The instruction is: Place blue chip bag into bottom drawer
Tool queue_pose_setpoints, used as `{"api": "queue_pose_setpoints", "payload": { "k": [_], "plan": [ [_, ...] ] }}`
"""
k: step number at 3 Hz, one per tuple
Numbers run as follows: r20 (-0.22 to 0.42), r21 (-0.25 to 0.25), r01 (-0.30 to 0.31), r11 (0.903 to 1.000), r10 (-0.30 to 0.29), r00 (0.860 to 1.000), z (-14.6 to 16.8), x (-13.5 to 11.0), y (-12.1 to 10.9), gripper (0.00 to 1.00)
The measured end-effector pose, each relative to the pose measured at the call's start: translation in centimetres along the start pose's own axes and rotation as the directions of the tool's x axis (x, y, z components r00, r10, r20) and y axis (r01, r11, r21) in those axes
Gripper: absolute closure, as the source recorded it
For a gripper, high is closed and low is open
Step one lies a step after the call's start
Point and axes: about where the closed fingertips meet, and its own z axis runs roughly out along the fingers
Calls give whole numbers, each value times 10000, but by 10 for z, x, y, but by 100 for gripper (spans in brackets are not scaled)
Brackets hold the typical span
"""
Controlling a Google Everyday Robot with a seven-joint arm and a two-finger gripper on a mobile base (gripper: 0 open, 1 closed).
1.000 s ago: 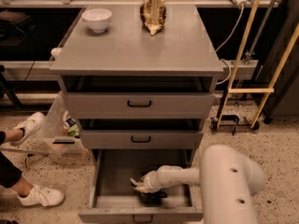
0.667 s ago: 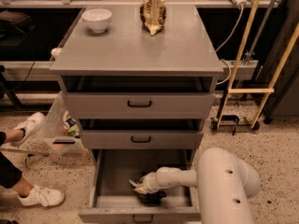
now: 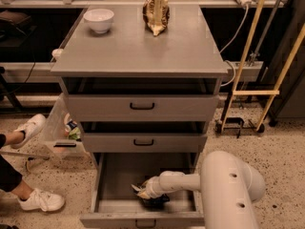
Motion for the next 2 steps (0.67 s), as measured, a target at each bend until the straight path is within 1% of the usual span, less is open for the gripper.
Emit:
{"api": "queue_pose_setpoints", "payload": {
  "k": [2],
  "plan": [
    [0,-1,0,10000,0,10000,0,0,0,14]
  ]
}}
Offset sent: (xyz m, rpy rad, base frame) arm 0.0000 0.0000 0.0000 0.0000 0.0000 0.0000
